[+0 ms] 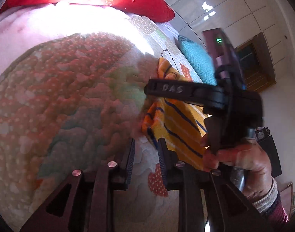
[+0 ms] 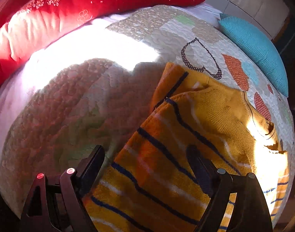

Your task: Fold small clothes

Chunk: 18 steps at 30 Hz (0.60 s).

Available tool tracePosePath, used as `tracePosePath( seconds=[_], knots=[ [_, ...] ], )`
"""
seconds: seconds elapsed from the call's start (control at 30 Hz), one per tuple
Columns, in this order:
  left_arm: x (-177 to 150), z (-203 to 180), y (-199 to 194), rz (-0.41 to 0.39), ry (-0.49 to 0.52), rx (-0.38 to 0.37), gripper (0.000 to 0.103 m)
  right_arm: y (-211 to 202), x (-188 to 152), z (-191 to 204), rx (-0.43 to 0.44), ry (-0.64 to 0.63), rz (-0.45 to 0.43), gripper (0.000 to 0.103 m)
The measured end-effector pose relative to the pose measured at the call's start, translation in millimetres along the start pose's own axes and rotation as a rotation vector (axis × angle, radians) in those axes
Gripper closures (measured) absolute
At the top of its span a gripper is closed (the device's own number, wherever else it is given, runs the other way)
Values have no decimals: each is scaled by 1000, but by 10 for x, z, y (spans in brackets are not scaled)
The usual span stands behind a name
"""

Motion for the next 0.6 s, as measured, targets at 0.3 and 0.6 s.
tracePosePath(
  seconds=[0.3, 0.6],
  knots=[
    [-39, -49, -209, -35, -12, 81, 69, -299, -141, -436, 22, 128, -151, 84],
    [-154, -531, 18, 11, 94, 88, 62, -556, -892, -2379, 108, 532, -229, 90]
  ],
)
Point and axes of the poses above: each gripper's, at about its wrist camera, not at the fingertips, and y roughly the way its jaws point, z to its left, x to its top, the point moved 1 cm from there along y, roughly the way its jaws point, and after that the axes turned 12 degrees about -x, right-handed, at the moved point
